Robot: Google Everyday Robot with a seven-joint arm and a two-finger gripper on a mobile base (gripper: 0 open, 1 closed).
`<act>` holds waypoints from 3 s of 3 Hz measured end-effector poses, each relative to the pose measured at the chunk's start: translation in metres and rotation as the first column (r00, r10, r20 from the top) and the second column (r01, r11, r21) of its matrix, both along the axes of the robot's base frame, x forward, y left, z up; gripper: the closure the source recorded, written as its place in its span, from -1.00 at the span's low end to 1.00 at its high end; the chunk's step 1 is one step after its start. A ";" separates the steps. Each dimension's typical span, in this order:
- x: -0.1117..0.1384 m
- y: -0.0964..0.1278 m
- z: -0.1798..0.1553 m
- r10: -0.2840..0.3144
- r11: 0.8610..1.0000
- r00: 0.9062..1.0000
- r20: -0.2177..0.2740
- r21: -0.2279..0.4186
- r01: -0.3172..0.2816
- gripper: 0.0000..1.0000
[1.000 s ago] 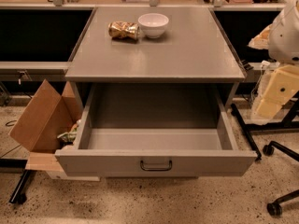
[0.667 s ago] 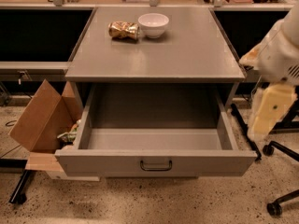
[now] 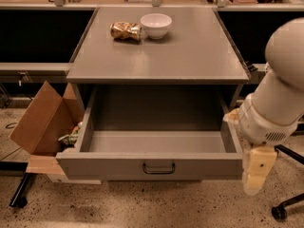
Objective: Close top drawer
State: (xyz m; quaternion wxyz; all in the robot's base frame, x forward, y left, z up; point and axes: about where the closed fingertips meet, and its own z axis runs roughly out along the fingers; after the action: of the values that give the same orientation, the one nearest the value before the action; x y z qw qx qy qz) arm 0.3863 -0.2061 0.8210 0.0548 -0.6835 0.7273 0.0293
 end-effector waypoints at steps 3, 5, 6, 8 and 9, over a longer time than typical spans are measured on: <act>-0.033 0.000 -0.126 0.041 0.999 0.992 -0.116 0.003 -0.041 0.31; -0.003 0.005 -0.181 -0.043 0.999 0.998 -0.039 0.023 0.043 1.00; 0.002 0.006 -0.182 -0.052 0.998 0.998 -0.024 0.027 0.052 0.65; 0.002 0.006 -0.182 -0.052 0.998 0.998 -0.024 0.027 0.052 -0.28; 0.026 -0.003 -0.181 -0.039 0.998 0.999 0.034 0.045 0.038 -0.90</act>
Offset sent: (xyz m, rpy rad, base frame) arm -0.0460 0.0006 -0.1400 0.0033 0.1547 0.0629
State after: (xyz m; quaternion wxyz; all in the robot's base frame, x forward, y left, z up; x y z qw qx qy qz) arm 0.4125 -0.2086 0.6404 0.0834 -0.6683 0.7385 0.0325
